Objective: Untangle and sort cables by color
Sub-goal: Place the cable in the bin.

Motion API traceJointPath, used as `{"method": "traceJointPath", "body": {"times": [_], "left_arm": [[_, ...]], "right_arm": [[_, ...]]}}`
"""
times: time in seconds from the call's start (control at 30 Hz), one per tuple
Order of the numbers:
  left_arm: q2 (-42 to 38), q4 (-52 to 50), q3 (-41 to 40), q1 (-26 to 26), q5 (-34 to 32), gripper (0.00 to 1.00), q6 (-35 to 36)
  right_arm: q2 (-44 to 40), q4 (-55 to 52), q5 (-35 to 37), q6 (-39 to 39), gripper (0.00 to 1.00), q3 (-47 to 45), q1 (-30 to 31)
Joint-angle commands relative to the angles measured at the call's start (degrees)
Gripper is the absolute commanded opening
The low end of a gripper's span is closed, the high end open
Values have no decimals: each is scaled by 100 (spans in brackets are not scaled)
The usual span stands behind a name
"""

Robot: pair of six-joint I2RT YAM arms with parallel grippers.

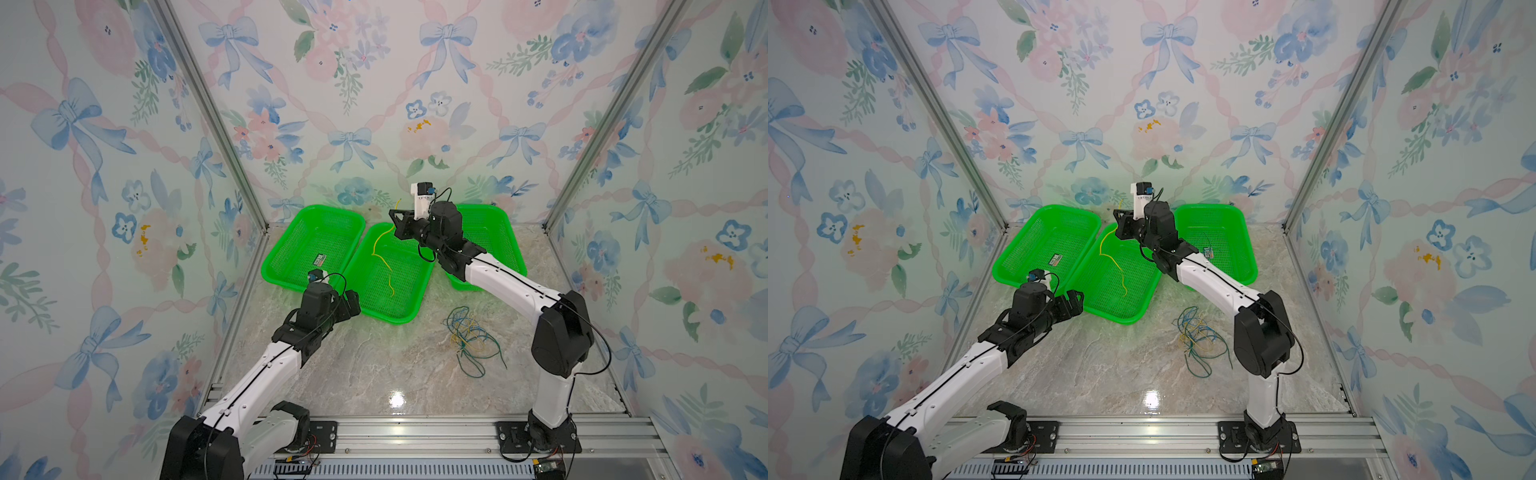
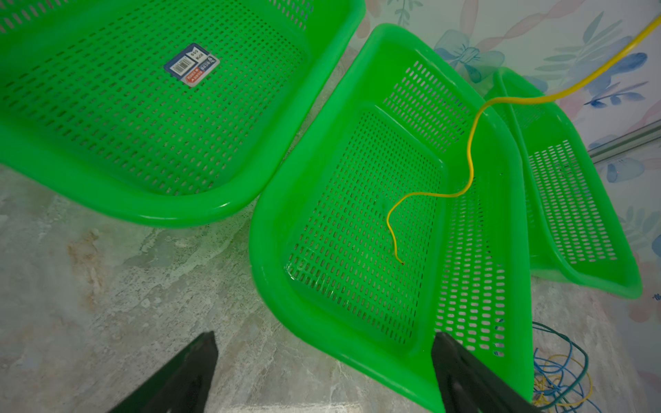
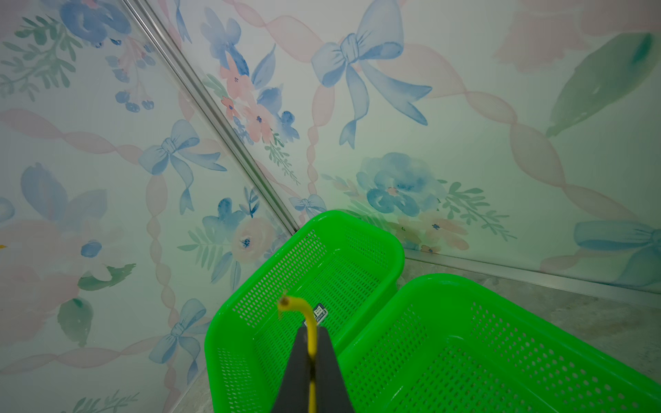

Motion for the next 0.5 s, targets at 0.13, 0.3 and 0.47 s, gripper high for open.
{"method": "traceJointPath", "body": {"times": [0.13,0.3,0.47], "left_arm": [[46,-32,-142,30,355,98,-66],[358,-18,-83,-32,798,98,-66],[522,-14,-32,-319,675,98,-67]], "right_arm": [[954,-577,-13,-221,3,310,-46],[1572,-1384,-22,-312,8,832,-59],[1590,-2056,-105,-358,31,1145,-59]]}}
